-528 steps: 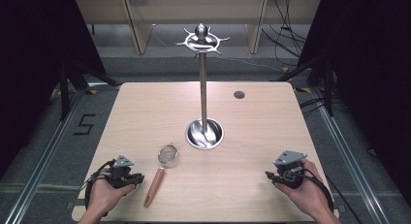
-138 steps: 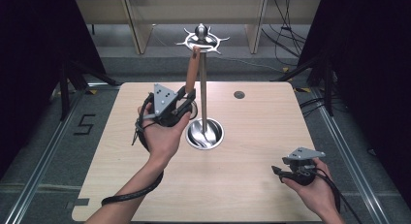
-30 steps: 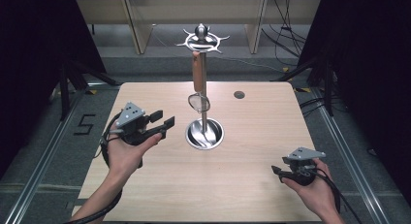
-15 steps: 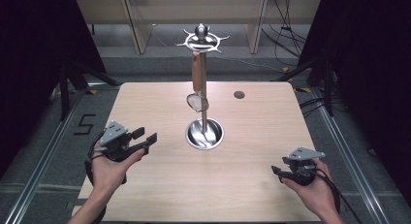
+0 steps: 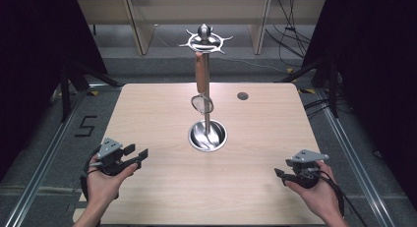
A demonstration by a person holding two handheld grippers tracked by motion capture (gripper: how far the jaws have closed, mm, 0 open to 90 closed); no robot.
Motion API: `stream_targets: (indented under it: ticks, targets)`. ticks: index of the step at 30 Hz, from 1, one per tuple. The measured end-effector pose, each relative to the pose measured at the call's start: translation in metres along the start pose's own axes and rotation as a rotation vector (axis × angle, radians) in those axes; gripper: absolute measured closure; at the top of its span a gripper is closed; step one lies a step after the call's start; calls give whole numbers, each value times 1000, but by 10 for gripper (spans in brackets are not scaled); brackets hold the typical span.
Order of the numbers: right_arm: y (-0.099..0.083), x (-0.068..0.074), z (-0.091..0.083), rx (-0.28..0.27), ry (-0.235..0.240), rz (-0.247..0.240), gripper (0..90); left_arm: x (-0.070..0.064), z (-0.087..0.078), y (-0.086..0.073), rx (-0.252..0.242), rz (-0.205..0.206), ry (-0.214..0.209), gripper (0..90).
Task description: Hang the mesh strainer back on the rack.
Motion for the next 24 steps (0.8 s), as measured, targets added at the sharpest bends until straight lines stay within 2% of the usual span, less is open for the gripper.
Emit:
stream_targets:
  ticks: [2, 4, 5, 6, 7, 10, 12, 13, 14, 17, 18, 20, 22, 24]
  targets:
    - [0, -1, 0, 1, -1, -11, 452, 9, 2, -6, 13, 12, 29, 430]
    - [0, 2, 0, 13, 11, 21, 453, 15, 4, -10, 12, 16, 46, 424]
    - [0, 0, 1, 7, 8, -5, 452, 19, 5, -13, 17, 15, 57, 422]
    - [-1, 0, 1, 8, 8, -3, 452, 23, 6, -15, 16, 13, 66, 420]
    - [-1, 3, 0, 20, 15, 31, 452, 28, 6, -19, 31, 17, 84, 418]
    - [-2, 3, 0, 18, 15, 34, 451, 40, 10, -30, 64, 12, 119, 417]
    - [-2, 2, 0, 21, 15, 29, 451, 44, 11, -35, 79, 0, 120, 416]
    - [-1, -2, 1, 6, 7, -14, 452, 44, 10, -35, 80, -3, 126, 415]
    - [-1, -1, 1, -3, 6, -1, 451, 44, 11, -35, 76, -8, 125, 415]
    - [-3, -2, 1, 13, 7, -4, 451, 42, 11, -35, 75, -2, 105, 409]
    - [-3, 0, 1, 13, 11, 24, 451, 42, 11, -35, 72, -6, 104, 408]
    - [-4, 1, 1, 22, 14, 32, 451, 42, 10, -34, 74, 1, 109, 405]
    - [-4, -4, 3, 20, 8, -4, 450, 41, 10, -33, 69, -5, 100, 400]
    - [-4, -6, 5, 9, 7, 8, 450, 42, 12, -35, 75, -15, 101, 400]
Point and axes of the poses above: each handheld gripper's, and its own axes: z roughly forward along the jaws, y roughly out of its top, x roughly to its left, the point moved 9 cm from there along z, roughly forward along the jaws, and after that the axes turned 2 degrees about -z, right-handed, at the moved point
